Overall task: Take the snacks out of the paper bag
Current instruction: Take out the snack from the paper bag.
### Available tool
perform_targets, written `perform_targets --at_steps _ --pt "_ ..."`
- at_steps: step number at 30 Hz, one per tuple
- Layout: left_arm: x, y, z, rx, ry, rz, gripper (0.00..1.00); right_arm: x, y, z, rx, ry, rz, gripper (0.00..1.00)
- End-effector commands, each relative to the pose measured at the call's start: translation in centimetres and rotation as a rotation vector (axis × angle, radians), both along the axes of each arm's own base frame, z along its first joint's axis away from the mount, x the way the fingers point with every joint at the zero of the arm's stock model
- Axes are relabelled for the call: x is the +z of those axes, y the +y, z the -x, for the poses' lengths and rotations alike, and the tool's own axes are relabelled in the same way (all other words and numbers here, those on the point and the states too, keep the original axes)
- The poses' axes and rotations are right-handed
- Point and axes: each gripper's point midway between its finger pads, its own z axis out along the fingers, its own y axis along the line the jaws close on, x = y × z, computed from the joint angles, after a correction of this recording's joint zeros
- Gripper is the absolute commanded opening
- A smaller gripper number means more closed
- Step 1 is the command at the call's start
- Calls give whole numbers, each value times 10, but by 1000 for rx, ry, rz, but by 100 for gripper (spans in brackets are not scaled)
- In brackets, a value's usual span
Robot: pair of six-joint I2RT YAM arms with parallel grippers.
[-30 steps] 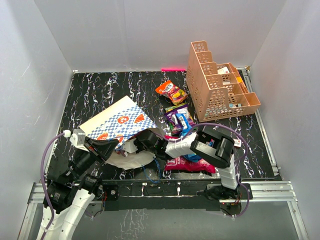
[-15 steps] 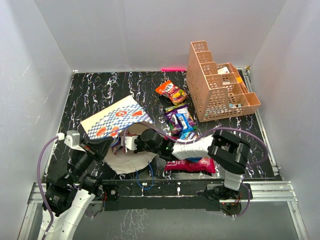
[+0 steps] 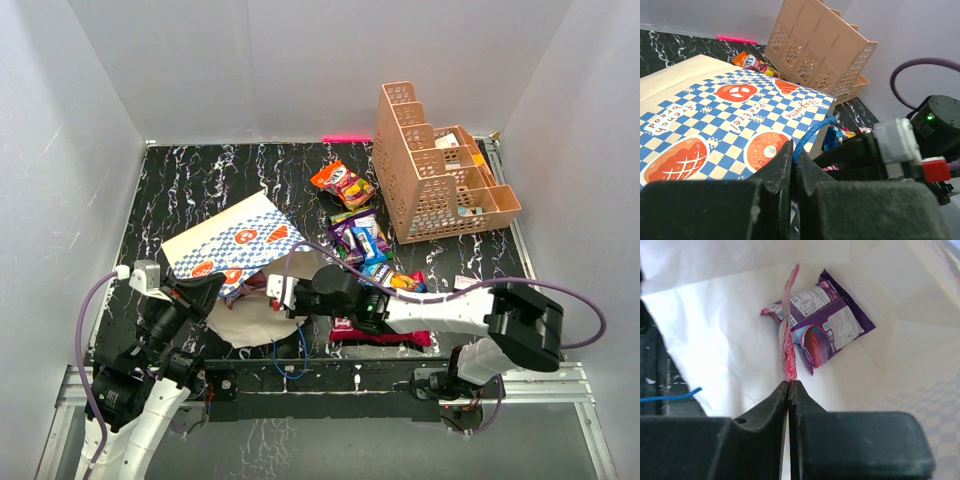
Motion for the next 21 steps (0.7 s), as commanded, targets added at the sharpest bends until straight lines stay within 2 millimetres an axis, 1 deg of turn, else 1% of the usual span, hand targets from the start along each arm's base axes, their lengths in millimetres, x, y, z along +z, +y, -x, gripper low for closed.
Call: perform_targets --at_steps 1,5,9,12,15,17,19,21 --pt "3 1 -3 11 5 5 0 34 -9 23 35 66 -124 8" --pt "1 2 -4 22 15 5 0 53 -31 32 31 80 -135 8" --pt "0 1 -6 21 22 0 0 85 -55 43 32 90 -174 8" --pt "-1 3 -7 33 34 3 0 118 -75 50 10 114 -230 8" --pt "-1 5 -8 46 43 5 0 165 -92 60 9 131 -328 8" --pt "-2 5 -8 50 45 6 0 194 -103 61 -9 135 -391 8" --pt "-2 5 -9 53 49 8 0 219 -113 54 -71 134 -457 8" --pt "-3 5 -11 55 57 5 0 238 -123 39 -180 142 -509 8"
